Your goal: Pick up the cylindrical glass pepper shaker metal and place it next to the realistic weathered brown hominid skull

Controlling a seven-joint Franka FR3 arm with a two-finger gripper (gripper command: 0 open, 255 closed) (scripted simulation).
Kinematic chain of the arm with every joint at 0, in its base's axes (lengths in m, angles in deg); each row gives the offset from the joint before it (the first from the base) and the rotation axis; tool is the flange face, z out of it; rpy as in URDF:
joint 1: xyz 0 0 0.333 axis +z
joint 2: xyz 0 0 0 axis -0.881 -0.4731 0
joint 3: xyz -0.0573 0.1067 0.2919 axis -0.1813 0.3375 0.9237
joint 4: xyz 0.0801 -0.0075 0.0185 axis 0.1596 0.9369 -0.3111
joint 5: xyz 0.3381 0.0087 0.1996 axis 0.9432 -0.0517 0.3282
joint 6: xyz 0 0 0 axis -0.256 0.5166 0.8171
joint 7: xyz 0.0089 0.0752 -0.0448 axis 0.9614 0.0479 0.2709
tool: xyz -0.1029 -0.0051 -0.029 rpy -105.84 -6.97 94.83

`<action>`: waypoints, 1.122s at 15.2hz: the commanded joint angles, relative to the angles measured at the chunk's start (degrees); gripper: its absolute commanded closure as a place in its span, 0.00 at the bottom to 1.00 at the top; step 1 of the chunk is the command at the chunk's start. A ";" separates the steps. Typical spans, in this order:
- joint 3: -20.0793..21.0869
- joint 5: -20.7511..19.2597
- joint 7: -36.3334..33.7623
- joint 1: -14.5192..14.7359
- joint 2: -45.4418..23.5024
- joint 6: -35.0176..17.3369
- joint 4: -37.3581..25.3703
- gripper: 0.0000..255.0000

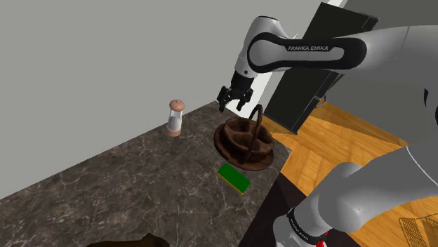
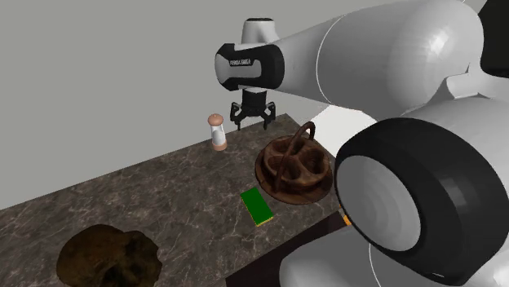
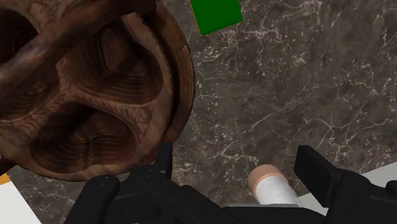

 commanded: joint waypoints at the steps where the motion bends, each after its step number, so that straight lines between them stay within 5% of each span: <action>1: 0.48 0.86 -0.35 0.58 -3.89 -1.62 -2.87 0.00; 17: 3.33 4.44 -1.88 3.58 -34.17 -6.78 -32.17 0.00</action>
